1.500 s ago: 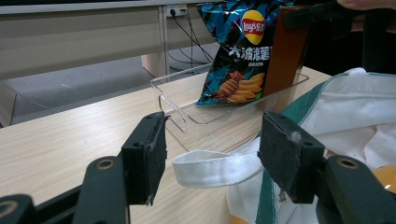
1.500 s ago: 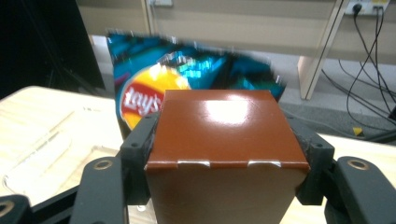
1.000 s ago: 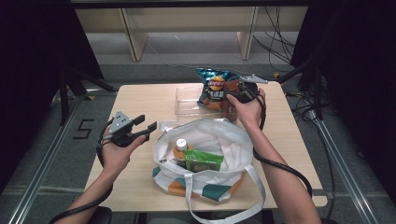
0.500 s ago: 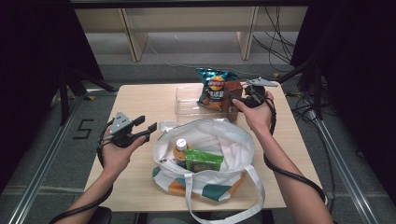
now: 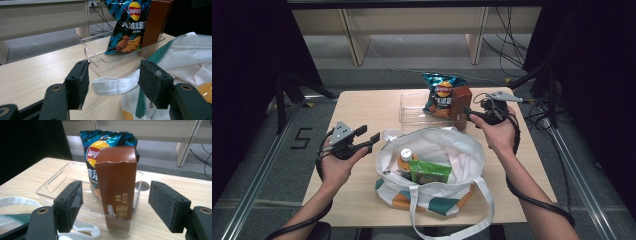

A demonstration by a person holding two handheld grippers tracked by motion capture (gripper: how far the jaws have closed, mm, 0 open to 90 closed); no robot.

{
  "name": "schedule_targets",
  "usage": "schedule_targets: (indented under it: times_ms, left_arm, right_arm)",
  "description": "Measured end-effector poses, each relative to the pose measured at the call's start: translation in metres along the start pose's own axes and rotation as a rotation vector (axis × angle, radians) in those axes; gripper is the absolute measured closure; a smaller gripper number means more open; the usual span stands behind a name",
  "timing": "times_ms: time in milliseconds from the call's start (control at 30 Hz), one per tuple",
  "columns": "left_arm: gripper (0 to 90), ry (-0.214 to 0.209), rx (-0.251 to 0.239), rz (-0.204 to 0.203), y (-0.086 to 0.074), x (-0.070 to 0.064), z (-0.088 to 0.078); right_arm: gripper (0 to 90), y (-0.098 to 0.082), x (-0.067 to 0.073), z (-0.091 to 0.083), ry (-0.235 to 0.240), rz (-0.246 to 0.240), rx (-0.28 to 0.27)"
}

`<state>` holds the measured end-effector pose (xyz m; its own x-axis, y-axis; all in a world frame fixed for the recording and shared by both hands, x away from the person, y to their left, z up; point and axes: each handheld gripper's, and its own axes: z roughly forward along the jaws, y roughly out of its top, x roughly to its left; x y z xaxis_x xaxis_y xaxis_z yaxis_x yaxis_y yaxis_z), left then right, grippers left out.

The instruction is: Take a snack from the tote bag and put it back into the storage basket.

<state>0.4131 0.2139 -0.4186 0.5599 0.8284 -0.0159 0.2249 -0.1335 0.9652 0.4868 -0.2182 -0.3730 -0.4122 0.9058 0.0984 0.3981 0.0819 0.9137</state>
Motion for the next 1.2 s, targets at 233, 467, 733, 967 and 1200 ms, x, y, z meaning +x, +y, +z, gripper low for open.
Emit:
schedule_targets:
  times_ms: [233,467,733,967,1200]
  left_arm:
    - [40.4,0.002,0.002,0.001,0.0,-0.002,-0.001]
    - [40.3,0.004,-0.003,-0.003,0.001,0.001,0.001]
    - [40.1,-0.001,0.004,-0.001,0.0,0.001,0.003]
    - [39.9,-0.008,-0.004,0.003,-0.001,0.001,0.003]
    - [39.8,0.001,0.006,-0.004,-0.001,0.0,0.002]
  right_arm:
    - [28.3,0.0,0.004,-0.014,0.014,0.036,0.002]
    - [31.6,-0.002,0.007,-0.031,0.088,-0.002,-0.018]
    - [43.1,-0.011,0.011,-0.05,0.164,-0.021,-0.025]
    - [49.4,-0.02,0.021,-0.06,0.233,-0.076,-0.003]
    - [53.2,-0.032,0.032,-0.068,0.31,-0.066,0.019]
